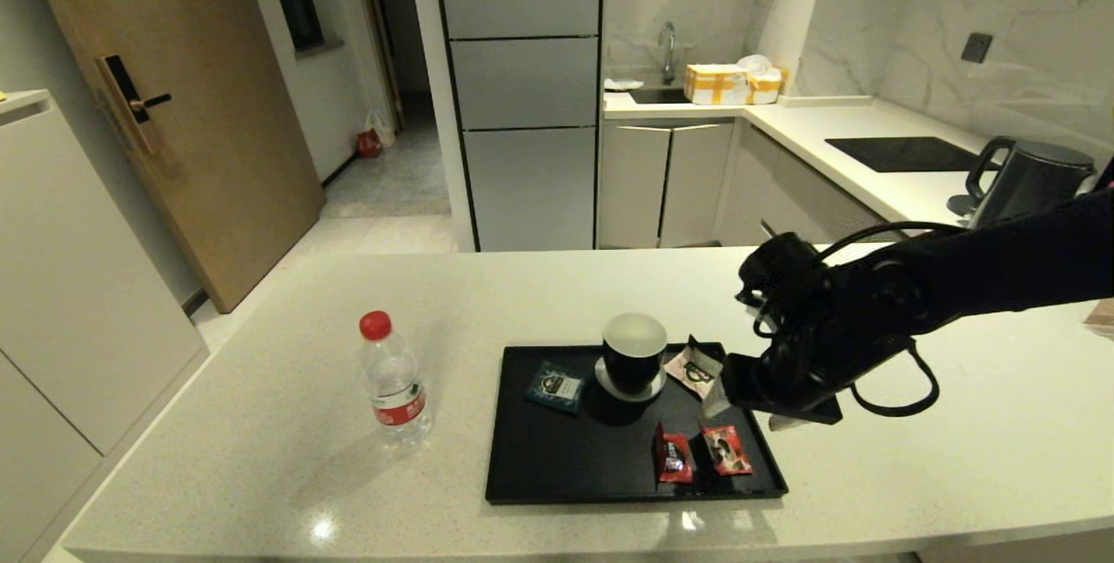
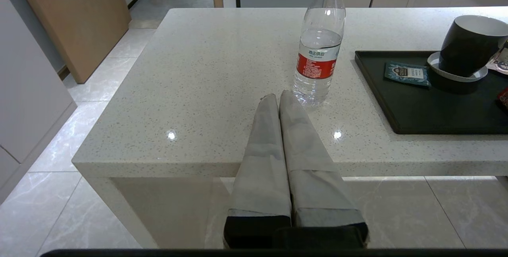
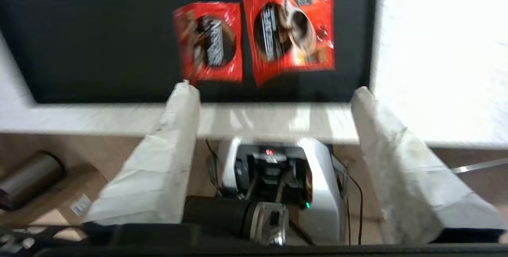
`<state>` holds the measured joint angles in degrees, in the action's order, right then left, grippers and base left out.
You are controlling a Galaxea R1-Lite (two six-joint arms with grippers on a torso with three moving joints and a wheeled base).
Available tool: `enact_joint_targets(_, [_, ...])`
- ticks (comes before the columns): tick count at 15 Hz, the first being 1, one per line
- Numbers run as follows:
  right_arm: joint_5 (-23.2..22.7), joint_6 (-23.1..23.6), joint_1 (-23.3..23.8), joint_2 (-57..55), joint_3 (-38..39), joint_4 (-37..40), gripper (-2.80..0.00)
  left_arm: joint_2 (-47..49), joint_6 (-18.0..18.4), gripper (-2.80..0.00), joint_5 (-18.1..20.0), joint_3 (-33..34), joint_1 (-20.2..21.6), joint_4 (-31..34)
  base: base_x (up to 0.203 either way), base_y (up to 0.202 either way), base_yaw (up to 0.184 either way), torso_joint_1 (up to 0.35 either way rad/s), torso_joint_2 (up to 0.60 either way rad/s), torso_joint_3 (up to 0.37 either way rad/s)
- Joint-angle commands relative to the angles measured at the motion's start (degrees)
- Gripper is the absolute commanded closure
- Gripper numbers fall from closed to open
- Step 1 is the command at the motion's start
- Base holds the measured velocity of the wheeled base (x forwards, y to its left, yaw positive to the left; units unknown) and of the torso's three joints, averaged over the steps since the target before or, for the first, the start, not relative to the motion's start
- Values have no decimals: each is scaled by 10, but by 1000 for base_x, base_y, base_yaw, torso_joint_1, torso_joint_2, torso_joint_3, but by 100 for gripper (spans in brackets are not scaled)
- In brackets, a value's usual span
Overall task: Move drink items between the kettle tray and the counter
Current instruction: Return the bottled water to its original position
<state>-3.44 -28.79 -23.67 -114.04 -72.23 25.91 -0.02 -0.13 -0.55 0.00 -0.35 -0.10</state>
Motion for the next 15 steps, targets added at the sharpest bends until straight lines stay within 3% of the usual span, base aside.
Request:
enact_joint_targets(1, [0,-3,11,110,34,7,-280,0,0,0,-1,1,0,0,0,0,0,0,0,0])
enact_joint_targets(3, [0,-13,36,177,67,20,-280,0,0,0,-1,1,0,0,0,0,0,0,0,0])
enact_joint_targets(4, [0,-18,49,212,87,27,0,0,0,0,-1,1,0,-1,0,0,0,0,0,0])
enact_joint_targets(7, [1,-27,90,337,117,65,0,0,0,0,0,1,0,-1,0,0,0,0,0,0])
enact_joint_targets(10, [6,-54,127,493,100,162,0,0,0,0,-1,1,0,0,0,0,0,0,0,0])
enact_joint_targets(13, [24,-116,168,638,56,295,0,0,0,0,-1,1,0,0,0,0,0,0,0,0])
enact_joint_targets(15, [66,-131,192,734,-18,388,0,0,0,0,0,1,0,0,0,0,0,0,0,0])
